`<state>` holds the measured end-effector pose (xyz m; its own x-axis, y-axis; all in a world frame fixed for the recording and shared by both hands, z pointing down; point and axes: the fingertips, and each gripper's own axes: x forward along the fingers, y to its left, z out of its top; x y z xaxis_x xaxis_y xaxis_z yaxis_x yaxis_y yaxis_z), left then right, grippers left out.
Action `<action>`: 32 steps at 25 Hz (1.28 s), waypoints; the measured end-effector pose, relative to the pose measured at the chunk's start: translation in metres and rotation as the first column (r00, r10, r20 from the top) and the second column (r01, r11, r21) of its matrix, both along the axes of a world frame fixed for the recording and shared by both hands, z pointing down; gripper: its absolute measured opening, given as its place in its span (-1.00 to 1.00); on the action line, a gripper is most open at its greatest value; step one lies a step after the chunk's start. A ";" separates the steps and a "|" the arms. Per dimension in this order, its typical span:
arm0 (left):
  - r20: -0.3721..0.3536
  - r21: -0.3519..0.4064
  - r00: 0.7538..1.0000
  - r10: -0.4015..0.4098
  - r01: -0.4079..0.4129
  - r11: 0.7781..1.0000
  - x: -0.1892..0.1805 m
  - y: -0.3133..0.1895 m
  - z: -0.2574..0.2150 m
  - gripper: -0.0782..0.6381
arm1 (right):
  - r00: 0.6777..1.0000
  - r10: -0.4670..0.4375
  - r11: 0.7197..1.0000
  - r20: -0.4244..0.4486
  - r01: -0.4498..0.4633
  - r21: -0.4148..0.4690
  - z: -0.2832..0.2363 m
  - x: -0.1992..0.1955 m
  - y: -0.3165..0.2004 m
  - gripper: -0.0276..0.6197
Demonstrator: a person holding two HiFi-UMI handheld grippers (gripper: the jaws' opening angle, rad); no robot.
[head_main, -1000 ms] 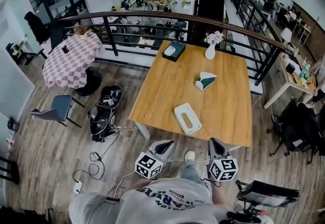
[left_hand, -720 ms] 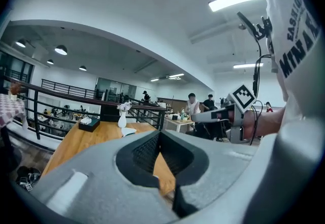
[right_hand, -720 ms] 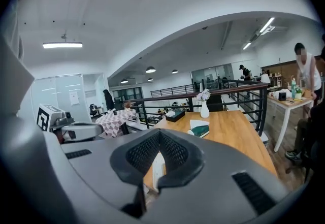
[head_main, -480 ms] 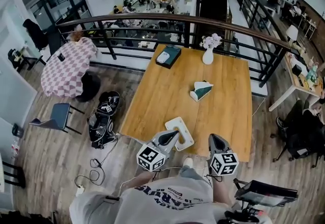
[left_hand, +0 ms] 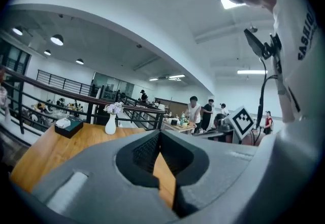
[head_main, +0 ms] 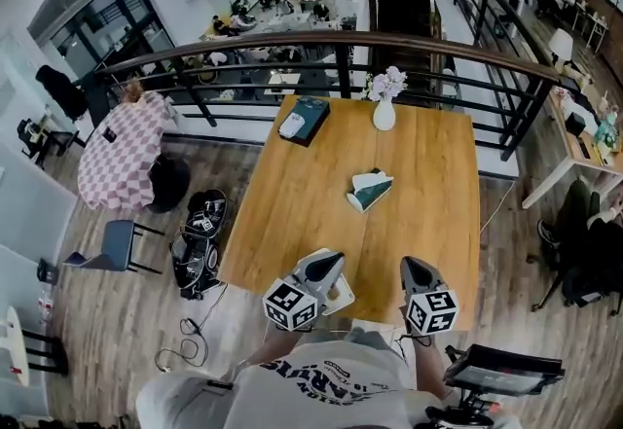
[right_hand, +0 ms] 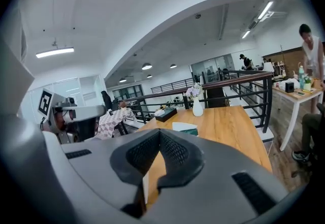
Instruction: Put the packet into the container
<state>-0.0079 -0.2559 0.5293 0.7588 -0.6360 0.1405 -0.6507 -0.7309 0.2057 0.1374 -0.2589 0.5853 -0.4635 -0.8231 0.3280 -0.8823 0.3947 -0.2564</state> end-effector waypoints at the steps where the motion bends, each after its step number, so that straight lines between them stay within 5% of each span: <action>1: -0.038 -0.031 0.999 -0.021 0.020 0.999 0.001 -0.007 0.001 -0.77 | 1.000 -0.012 1.000 -0.006 0.012 -0.012 0.005 0.003 -0.007 -0.89; 4: -0.070 -0.099 0.995 -0.076 0.069 0.993 -0.001 -0.020 0.008 -0.77 | 1.000 -0.029 0.999 -0.004 0.029 -0.036 0.012 0.008 -0.024 -0.89; 10: 0.040 -0.032 0.998 -0.047 0.048 0.998 0.002 -0.046 0.006 -0.77 | 0.998 -0.055 0.997 0.021 0.056 -0.045 0.012 0.003 -0.056 -0.89; 23: 0.011 0.035 1.000 -0.021 0.021 0.999 0.011 -0.065 -0.029 -0.77 | 0.997 -0.073 0.995 -0.033 0.070 -0.077 -0.005 -0.010 -0.054 -0.89; 32: 0.058 -0.083 0.995 -0.084 0.089 0.993 -0.013 -0.073 0.009 -0.77 | 0.996 -0.081 0.989 -0.034 0.076 -0.127 0.008 -0.031 -0.047 -0.89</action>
<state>-0.0208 -0.3292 0.5385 0.6911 -0.6831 0.2362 -0.7228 -0.6525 0.2277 0.1061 -0.3059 0.5935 -0.5098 -0.7357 0.4459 -0.8602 0.4298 -0.2745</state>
